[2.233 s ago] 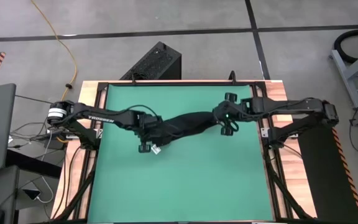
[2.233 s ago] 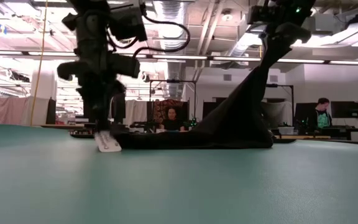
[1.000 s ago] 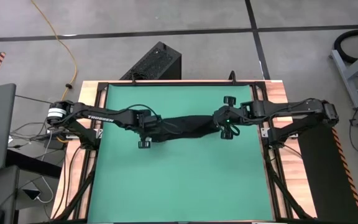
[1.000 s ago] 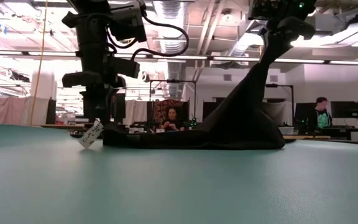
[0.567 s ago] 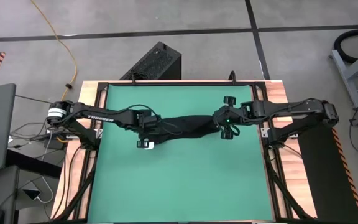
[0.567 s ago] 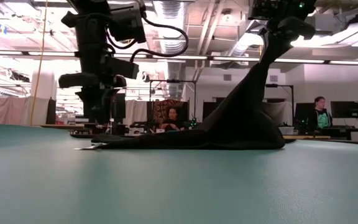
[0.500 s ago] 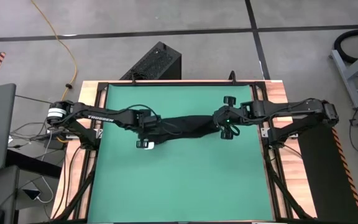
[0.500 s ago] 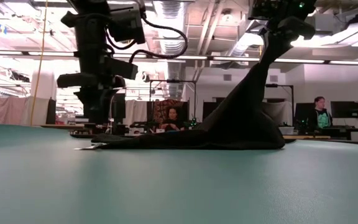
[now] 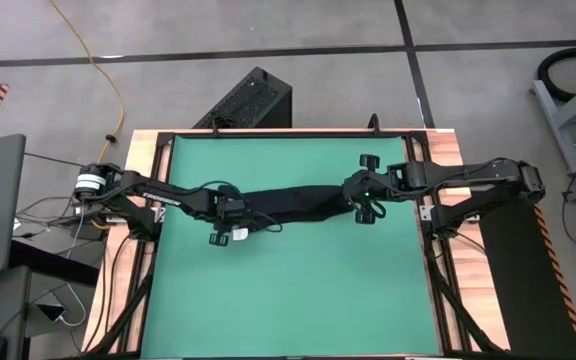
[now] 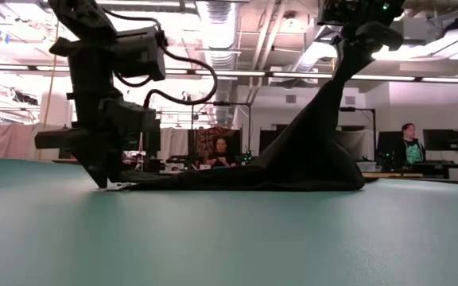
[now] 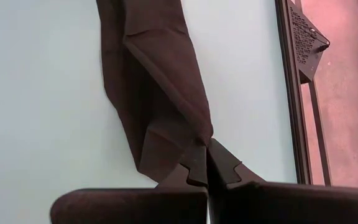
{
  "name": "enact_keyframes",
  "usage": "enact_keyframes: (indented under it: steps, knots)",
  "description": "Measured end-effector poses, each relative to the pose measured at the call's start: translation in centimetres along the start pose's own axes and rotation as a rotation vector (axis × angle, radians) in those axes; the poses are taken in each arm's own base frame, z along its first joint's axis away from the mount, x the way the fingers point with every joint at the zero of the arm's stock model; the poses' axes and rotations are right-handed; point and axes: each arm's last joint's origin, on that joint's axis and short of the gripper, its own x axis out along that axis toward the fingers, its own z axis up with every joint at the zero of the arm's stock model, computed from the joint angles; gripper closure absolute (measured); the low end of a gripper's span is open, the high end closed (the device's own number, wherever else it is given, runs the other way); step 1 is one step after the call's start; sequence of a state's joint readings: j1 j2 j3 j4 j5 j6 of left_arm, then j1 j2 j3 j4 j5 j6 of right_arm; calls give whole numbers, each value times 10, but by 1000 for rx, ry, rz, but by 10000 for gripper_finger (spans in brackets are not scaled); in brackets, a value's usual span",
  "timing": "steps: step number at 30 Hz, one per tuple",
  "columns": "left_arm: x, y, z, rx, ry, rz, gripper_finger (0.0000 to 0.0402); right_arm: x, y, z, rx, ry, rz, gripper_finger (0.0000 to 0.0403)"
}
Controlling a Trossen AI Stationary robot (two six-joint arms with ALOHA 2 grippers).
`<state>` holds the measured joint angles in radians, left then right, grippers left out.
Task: Roll towel into tight, uniform cylinder
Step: Fold the towel
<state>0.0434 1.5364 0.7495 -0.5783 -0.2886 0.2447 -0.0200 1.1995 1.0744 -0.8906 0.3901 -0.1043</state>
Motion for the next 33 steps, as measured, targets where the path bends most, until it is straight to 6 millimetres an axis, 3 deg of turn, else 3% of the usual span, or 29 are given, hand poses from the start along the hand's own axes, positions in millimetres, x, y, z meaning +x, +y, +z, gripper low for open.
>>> enact_keyframes:
  steps: [10,18,33]
  knots:
    - [-8,-21,6,150,-9,153,289,0,0,0,0,0,0,398]
    - [-11,-28,15,185,-91,179,289,0,0,-1,-1,7,1,398]
    - [-15,-40,5,236,3,252,289,0,0,-2,0,16,9,398]
